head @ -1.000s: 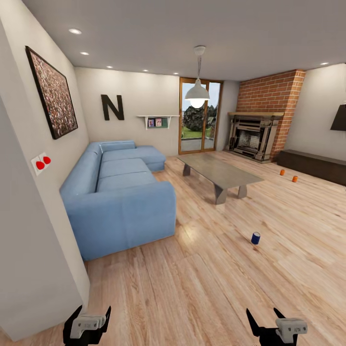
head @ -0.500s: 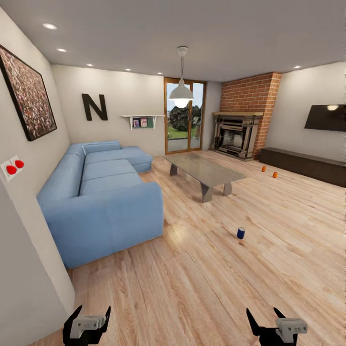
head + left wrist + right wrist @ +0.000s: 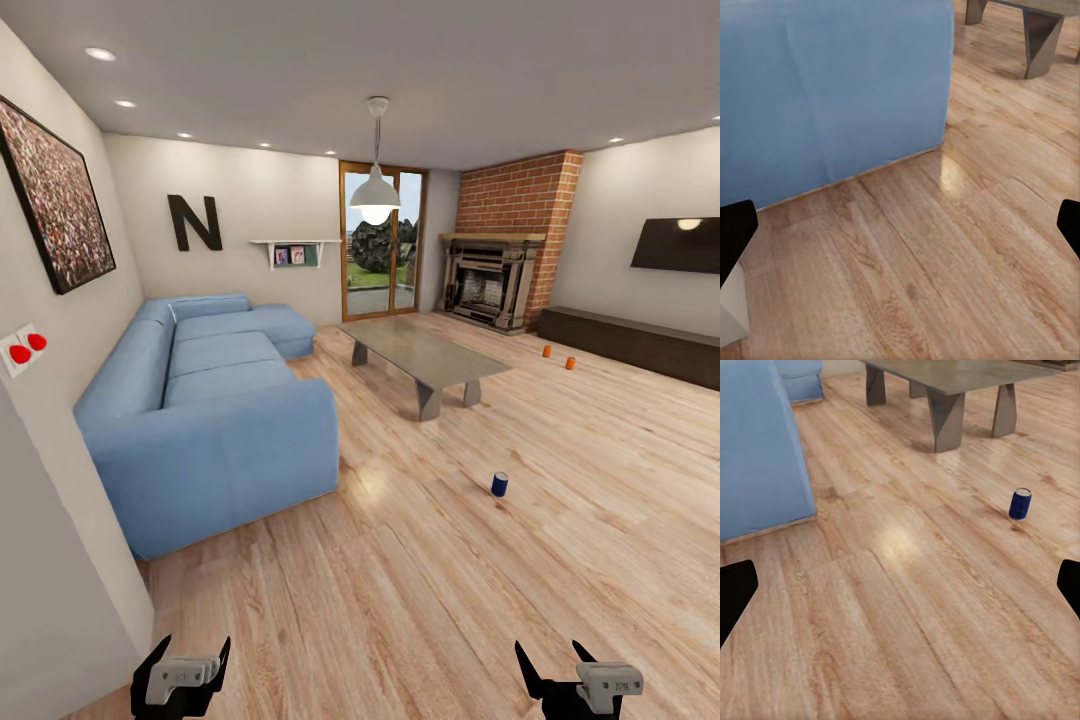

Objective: Put the three can of soda from the living room inside the tash can in the kitchen.

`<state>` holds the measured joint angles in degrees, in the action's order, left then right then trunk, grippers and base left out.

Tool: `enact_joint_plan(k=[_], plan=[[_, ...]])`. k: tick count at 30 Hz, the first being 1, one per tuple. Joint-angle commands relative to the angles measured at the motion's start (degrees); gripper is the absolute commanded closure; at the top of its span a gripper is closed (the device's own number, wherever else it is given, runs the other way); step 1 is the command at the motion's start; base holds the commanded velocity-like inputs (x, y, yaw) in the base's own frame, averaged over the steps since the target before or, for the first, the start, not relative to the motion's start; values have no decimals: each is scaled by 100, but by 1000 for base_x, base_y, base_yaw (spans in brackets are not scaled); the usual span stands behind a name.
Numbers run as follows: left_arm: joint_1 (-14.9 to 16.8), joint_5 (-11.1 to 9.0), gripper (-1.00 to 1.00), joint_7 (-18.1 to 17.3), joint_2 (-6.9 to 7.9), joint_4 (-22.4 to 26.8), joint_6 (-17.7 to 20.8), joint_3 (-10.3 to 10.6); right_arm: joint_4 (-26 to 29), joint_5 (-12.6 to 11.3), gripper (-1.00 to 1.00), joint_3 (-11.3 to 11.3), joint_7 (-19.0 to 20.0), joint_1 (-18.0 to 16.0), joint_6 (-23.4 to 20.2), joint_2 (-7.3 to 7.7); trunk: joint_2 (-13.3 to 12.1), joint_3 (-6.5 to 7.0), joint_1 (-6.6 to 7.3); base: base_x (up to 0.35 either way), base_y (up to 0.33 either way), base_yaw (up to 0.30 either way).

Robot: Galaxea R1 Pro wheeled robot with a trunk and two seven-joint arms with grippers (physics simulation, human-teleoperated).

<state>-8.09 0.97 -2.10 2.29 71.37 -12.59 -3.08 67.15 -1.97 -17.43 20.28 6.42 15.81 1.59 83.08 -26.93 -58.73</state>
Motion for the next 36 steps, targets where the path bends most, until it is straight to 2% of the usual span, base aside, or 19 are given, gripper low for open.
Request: enact_joint_plan(k=[1,10,17,30,36], plan=[[0,0,-100,0,0,0,-1,0,0,-3,-100,1,-1,0,0,0,0,0,0,0,0,0],[0,0,-100,4,0,-8,1,0,0,-32,-100,0,-7,0,-6,-1,0,0,0,0,0,0],[0,-19,-100,1,0,-202,-5,3,0,-38,-100,-1,-12,0,-8,-1,0,0,0,0,0,-33],[0,-31,-100,-1,0,-287,-8,0,3,-47,-100,-10,-14,-5,-29,-1,0,0,0,0,0,-207],[0,-35,-100,1,0,-282,-13,2,0,-149,-100,-14,-15,-11,-57,7,0,0,0,0,0,-249]])
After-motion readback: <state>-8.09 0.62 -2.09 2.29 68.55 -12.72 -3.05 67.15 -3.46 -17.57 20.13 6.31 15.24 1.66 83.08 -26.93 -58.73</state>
